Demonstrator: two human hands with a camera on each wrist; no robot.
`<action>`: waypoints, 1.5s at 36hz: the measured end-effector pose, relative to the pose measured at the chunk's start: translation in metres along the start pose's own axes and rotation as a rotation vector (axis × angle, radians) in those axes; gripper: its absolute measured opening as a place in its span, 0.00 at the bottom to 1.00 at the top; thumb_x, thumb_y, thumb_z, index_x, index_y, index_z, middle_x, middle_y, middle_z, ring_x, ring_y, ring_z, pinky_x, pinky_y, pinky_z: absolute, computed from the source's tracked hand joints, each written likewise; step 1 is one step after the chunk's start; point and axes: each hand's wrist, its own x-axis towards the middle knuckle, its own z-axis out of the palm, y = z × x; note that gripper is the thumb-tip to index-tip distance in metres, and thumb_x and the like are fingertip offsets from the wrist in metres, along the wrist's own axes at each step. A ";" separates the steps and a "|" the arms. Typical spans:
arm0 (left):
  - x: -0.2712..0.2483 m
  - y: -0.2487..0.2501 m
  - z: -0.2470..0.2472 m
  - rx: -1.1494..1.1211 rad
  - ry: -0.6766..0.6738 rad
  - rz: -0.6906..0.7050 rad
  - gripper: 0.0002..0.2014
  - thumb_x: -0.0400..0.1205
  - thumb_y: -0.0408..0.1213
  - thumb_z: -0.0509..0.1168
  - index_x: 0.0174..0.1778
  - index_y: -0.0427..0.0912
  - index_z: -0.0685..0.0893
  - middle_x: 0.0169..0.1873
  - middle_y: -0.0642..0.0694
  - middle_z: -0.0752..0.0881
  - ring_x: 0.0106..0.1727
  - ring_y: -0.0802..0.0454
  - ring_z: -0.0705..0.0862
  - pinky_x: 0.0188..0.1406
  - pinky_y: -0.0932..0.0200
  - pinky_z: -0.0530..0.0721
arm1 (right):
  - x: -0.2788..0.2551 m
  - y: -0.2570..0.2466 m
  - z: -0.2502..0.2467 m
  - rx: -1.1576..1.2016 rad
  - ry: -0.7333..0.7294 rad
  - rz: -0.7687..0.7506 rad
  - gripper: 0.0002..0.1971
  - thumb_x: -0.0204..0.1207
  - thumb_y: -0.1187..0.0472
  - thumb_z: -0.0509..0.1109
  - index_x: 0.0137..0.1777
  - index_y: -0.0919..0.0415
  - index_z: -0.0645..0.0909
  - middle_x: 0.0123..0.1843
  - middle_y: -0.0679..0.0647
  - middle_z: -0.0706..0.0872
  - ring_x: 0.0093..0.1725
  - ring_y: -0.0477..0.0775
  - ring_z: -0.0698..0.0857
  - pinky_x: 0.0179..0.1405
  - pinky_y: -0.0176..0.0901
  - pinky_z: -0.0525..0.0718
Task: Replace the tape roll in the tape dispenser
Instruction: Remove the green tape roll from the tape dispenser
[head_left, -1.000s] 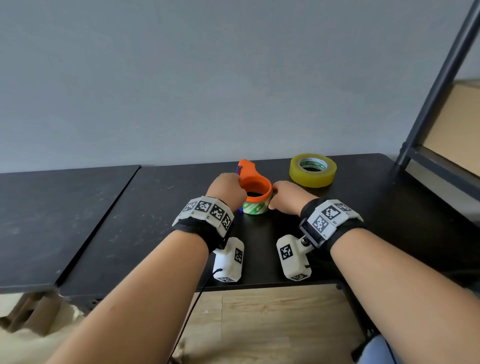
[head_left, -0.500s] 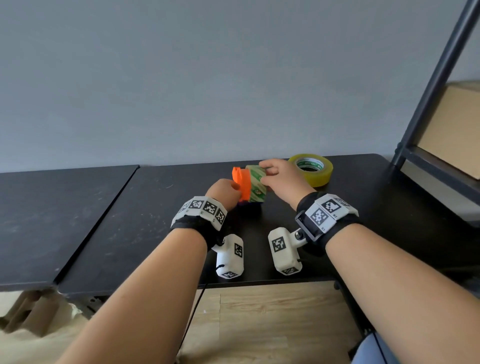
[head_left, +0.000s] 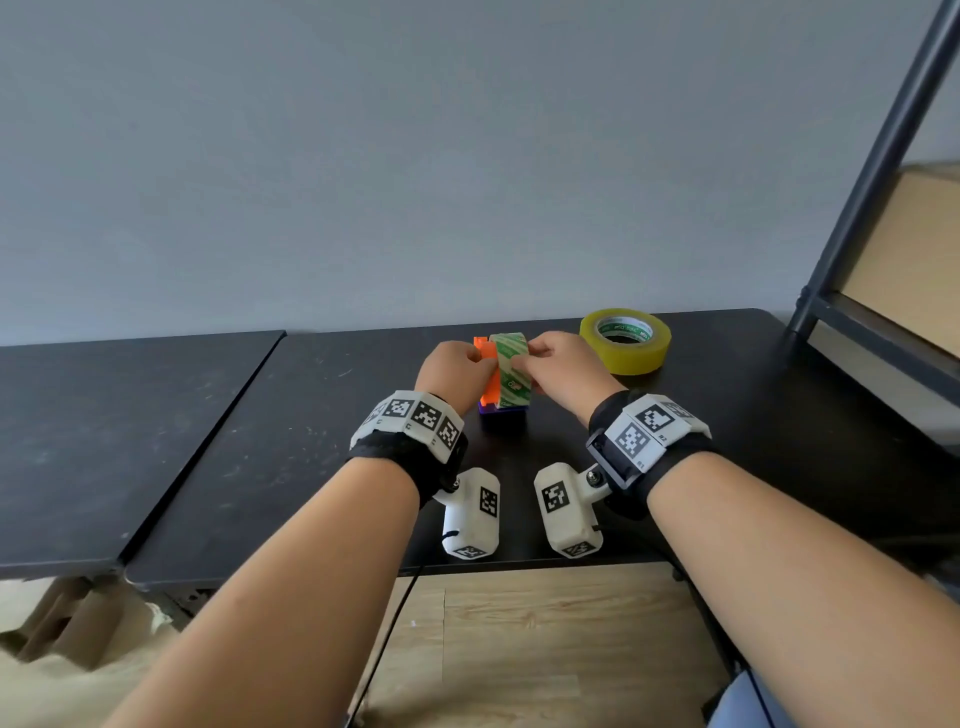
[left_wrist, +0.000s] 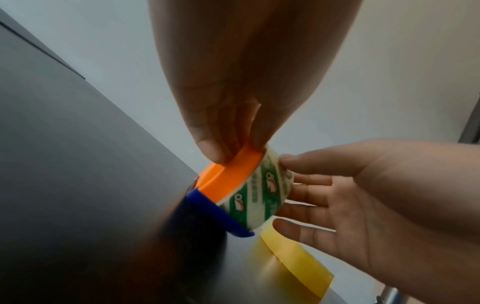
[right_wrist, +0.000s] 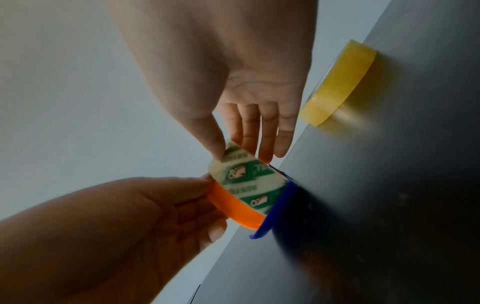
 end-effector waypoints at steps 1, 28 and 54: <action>0.000 0.000 0.001 -0.006 -0.008 -0.005 0.14 0.82 0.37 0.60 0.38 0.32 0.85 0.36 0.34 0.87 0.37 0.44 0.83 0.43 0.49 0.83 | 0.000 0.000 0.000 0.000 -0.004 0.005 0.09 0.79 0.59 0.71 0.55 0.61 0.86 0.54 0.58 0.92 0.54 0.56 0.90 0.60 0.59 0.87; 0.005 -0.004 -0.009 -0.041 -0.007 -0.034 0.14 0.81 0.33 0.60 0.31 0.35 0.83 0.41 0.29 0.90 0.47 0.33 0.90 0.54 0.43 0.87 | -0.004 -0.004 0.003 -0.011 0.038 0.000 0.09 0.83 0.64 0.64 0.57 0.66 0.83 0.58 0.62 0.90 0.59 0.59 0.88 0.61 0.56 0.86; 0.002 0.003 -0.014 0.454 0.081 0.108 0.14 0.86 0.35 0.56 0.62 0.39 0.84 0.61 0.41 0.84 0.60 0.40 0.83 0.51 0.52 0.78 | 0.004 0.002 -0.003 -0.035 0.174 -0.031 0.09 0.77 0.67 0.70 0.56 0.64 0.84 0.56 0.59 0.90 0.58 0.60 0.88 0.62 0.56 0.85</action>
